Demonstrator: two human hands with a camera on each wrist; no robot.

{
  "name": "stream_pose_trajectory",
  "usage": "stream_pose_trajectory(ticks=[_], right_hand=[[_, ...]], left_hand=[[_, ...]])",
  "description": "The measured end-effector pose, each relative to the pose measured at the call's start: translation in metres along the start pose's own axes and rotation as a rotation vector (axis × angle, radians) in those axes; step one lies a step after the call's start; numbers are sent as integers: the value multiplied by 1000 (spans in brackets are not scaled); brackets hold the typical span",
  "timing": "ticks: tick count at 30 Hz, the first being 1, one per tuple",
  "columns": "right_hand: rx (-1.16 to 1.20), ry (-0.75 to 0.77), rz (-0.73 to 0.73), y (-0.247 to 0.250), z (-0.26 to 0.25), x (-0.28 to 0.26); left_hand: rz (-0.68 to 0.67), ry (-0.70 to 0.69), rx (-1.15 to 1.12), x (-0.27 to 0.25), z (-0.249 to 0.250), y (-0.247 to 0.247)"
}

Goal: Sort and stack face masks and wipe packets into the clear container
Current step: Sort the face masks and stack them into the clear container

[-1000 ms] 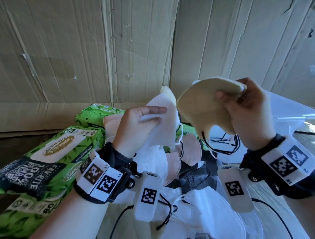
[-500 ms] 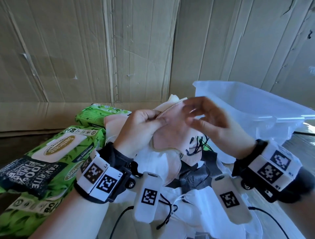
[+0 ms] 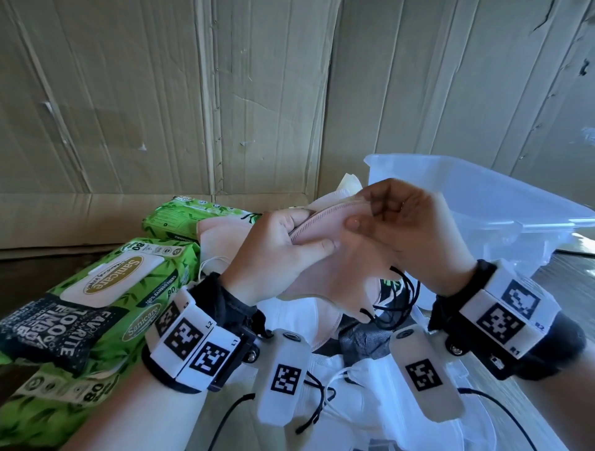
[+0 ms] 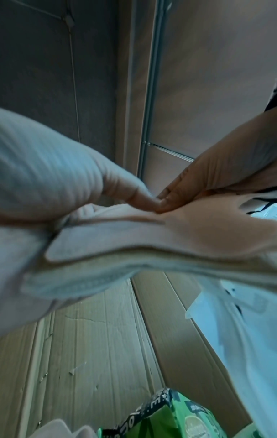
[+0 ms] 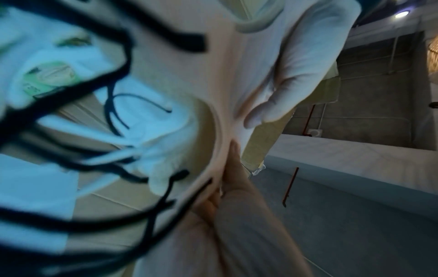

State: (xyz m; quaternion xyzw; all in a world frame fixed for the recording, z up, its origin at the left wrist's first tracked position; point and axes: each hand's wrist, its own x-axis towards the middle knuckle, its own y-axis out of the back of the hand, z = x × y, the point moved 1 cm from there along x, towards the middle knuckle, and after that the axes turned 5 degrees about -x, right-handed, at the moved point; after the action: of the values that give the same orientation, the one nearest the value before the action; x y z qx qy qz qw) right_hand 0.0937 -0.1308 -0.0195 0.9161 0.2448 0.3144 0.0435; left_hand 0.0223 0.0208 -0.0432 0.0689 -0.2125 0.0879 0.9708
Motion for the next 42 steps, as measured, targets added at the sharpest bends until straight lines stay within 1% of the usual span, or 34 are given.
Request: stream_pose_trajectory(ticks=[3,8,11,13,16,18,19,22,24,25,27,29,30,32,34,36,39,42], right_hand=[[-43,-46,42,-3,-2,1],[-47,-83,57,-5,1,3],[-140,-98,-21,-5,7,2],[-207,-66,-29,-3,10,1],[-356,120,66,-2,7,-4],[-397,216,54,-1,7,-7],[-383,221,19,-1,8,-8],[-268,147,-119,2,13,-6],[-149,119,-184,4,15,-5],[-109,104,-182,6,16,-5],[-59,72,-133,13,16,-4],[-11,18,-87,19,14,-2],[-3,-13,-86,23,13,-1],[-16,-39,-145,27,12,-2],[-20,-47,-203,26,11,-2],[-12,-53,-201,22,9,-3],[-61,3,-174,15,5,-1],[-123,35,-198,7,3,3]], left_hand=[[6,-13,20,0,-2,1],[-17,-53,77,1,0,1],[-15,-113,84,0,3,1],[-4,-127,61,-1,3,2],[-4,-143,17,0,0,3],[-26,-131,-10,0,-1,3],[-43,-118,-10,0,-2,2],[-76,-69,23,1,-3,1],[-52,-46,52,1,-4,1],[-34,-36,57,2,-4,1],[18,-12,45,3,-3,5],[111,6,19,5,-2,10],[169,5,5,6,-2,12],[281,-26,4,8,-5,15],[346,-61,33,8,-6,18],[351,-69,59,8,-6,19],[293,-128,102,7,-4,16],[243,-169,23,7,-4,8]])
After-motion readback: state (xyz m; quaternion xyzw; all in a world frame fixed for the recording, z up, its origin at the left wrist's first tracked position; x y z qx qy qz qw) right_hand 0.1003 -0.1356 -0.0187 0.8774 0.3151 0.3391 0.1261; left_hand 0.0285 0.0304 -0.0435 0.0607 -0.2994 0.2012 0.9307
